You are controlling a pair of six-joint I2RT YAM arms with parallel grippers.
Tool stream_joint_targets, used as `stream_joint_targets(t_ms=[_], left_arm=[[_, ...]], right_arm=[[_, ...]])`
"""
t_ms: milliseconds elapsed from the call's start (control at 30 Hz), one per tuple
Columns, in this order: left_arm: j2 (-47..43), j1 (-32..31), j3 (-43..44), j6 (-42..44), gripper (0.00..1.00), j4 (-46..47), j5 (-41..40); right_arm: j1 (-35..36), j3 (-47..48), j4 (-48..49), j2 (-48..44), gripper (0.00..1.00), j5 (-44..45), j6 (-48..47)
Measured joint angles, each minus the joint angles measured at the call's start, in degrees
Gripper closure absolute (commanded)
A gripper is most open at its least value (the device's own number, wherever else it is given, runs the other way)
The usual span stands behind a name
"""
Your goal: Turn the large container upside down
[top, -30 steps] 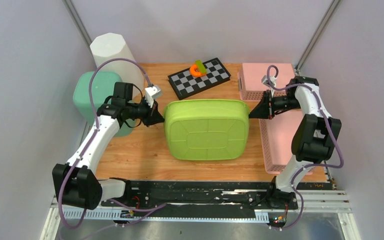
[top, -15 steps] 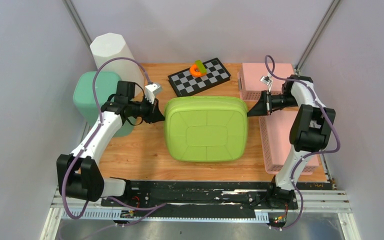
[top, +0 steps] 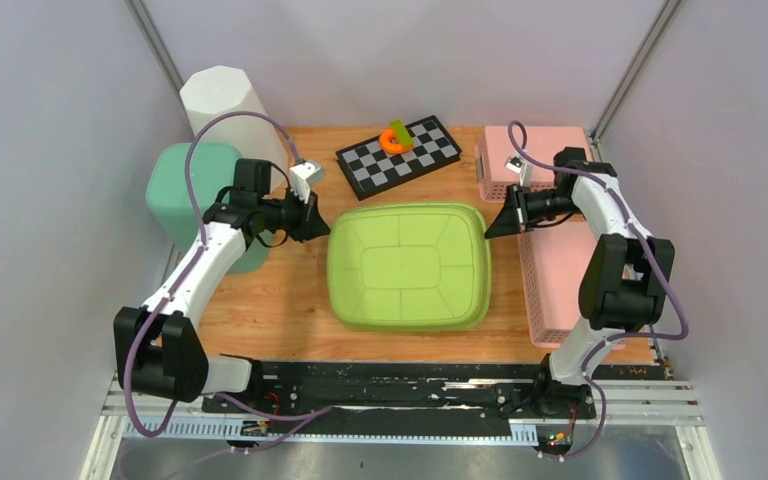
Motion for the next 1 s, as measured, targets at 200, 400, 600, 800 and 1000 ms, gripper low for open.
stream_joint_targets(t_ms=[200, 400, 600, 800, 1000], left_arm=[[0.1, 0.0, -0.6, -0.8, 1.00, 1.2, -0.7], [0.4, 0.0, -0.9, -1.4, 1.00, 2.0, -2.2], [0.4, 0.0, -1.1, -1.7, 0.98, 2.7, -3.2], [-0.4, 0.0, -1.6, -1.8, 0.92, 3.5, -4.2], [-2.7, 0.0, -1.6, -2.0, 0.70, 3.8, -5.0]], right_arm=[[0.9, -1.0, 6.1, -0.3, 0.97, 3.7, 6.2], [0.9, -2.4, 10.6, 0.9, 0.97, 6.7, 11.9], [1.2, -3.0, 14.5, 3.3, 0.97, 9.4, 16.7], [2.3, -3.5, 17.4, 3.5, 0.97, 12.1, 19.7], [3.2, -3.5, 18.9, 3.5, 0.97, 13.7, 21.6]])
